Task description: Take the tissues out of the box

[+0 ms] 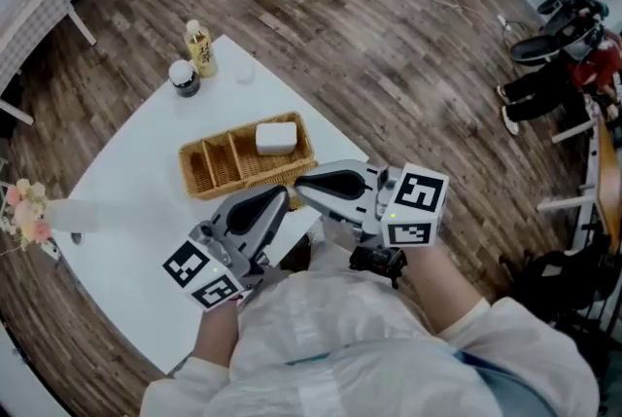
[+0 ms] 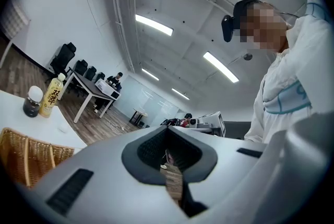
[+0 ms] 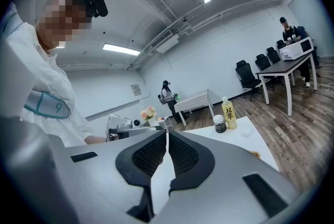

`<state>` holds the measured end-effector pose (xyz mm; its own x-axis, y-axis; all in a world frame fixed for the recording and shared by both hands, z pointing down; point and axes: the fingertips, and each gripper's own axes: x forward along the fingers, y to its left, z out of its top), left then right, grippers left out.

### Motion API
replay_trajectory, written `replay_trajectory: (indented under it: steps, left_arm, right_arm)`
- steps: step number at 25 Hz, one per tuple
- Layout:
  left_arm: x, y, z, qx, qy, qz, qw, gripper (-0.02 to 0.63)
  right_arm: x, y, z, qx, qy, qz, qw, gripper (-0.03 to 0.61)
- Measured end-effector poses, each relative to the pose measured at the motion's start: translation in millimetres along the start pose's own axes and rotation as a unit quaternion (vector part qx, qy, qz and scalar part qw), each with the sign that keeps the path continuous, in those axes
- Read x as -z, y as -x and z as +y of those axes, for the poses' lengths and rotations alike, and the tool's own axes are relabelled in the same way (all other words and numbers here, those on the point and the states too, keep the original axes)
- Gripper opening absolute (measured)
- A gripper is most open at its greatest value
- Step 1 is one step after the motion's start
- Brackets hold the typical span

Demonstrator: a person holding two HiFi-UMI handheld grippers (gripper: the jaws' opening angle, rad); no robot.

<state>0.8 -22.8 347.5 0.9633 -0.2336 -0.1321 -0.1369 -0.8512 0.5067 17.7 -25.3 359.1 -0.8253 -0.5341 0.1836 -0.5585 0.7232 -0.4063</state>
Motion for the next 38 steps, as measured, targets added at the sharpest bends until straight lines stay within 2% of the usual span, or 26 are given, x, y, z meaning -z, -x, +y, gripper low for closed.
replay_trajectory:
  steps: [13, 23, 24, 26, 33, 38]
  left_arm:
    - [-11.5, -12.7, 41.2, -0.093, -0.004, -0.035, 0.9951, 0.002]
    - [-7.0, -13.3, 52.6, -0.125, -0.001, -0.046, 0.9912, 0.002]
    - [-6.4, -13.7, 53.1, -0.127, 0.0, -0.046, 0.9908, 0.002]
    - [-5.3, -14.8, 53.4, -0.131, 0.001, -0.047, 0.9902, 0.002]
    - [-5.1, -14.8, 56.9, -0.144, 0.002, -0.048, 0.9884, 0.002]
    - [-3.9, -12.0, 61.3, -0.15, 0.004, -0.052, 0.9873, 0.002]
  right_arm:
    - [-10.6, -20.0, -53.4, -0.073, 0.027, 0.041, 0.996, 0.035]
    - [6.2, -31.7, -87.4, -0.07, 0.068, 0.097, 0.99, 0.04]
    - [8.8, -32.9, -90.9, -0.071, 0.071, 0.104, 0.989, 0.056]
    - [16.1, -35.9, -97.6, -0.072, 0.082, 0.126, 0.986, 0.181]
    - [39.6, -50.9, -122.5, -0.065, 0.128, 0.189, 0.971, 0.236]
    - [64.2, -63.4, -139.9, -0.058, 0.158, 0.243, 0.955, 0.285]
